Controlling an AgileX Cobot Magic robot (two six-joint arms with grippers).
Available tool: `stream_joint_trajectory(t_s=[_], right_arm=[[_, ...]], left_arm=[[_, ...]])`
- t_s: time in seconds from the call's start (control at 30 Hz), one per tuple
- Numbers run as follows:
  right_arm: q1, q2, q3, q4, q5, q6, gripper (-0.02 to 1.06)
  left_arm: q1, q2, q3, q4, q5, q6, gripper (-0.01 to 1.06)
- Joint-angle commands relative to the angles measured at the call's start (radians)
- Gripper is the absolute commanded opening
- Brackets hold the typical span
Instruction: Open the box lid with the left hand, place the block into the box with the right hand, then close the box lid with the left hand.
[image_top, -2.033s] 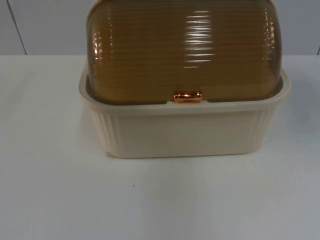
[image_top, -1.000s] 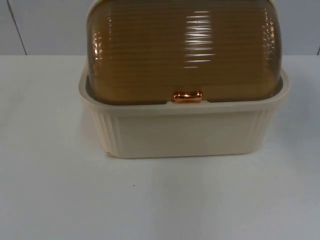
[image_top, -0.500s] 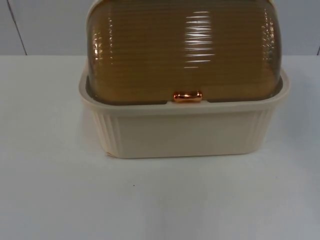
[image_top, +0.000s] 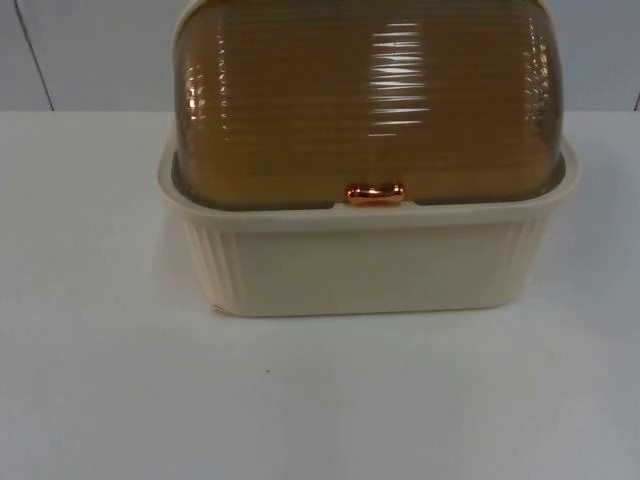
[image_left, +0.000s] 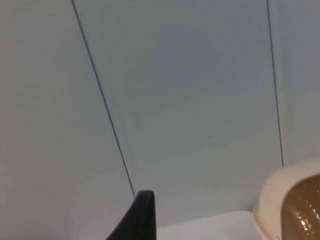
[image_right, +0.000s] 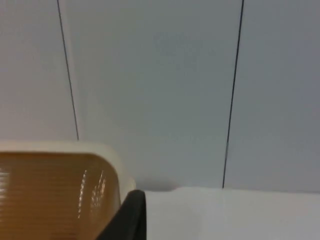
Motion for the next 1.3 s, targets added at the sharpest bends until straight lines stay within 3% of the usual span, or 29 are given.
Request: stream_joint_trajectory(t_s=[0.0,0.3,0.63,0.7,0.77,1.03,1.13,1.27], right_arm=[[-0.007,-0.028,-0.028,-0.019,0.022,0.003,1.05],[-0.007,-0.124,-0.052,-0.043,0.187,0.007,1.05],[-0.007,-0.144,-0.031,-0.051,0.291,0.045,1.05],[-0.007,-0.151,-0.002,-0.051,0.327,0.066,1.05],[-0.007,-0.162,0.024,-0.051,0.35,0.081,1.05],[0.019,-0.167,0.144,-0.108,0.378,0.082,1.05],[0.048,-0.167,0.213,-0.178,0.345,0.082,1.05],[0.056,-0.167,0.278,-0.201,0.297,0.132,1.05]], left_arm=[[-0.004,-0.036,0.005,0.013,0.04,-0.023,1.04],[-0.004,-0.159,0.005,0.013,0.231,-0.094,1.04],[-0.004,-0.233,0.005,0.013,0.342,-0.133,1.04],[-0.004,-0.233,0.009,0.023,0.436,-0.133,1.04],[-0.004,-0.234,0.029,0.042,0.473,-0.137,1.04],[-0.004,-0.243,0.114,0.119,0.475,-0.213,1.04],[-0.005,-0.243,0.158,0.14,0.469,-0.217,1.04],[-0.004,-0.243,0.217,0.152,0.454,-0.217,1.04]])
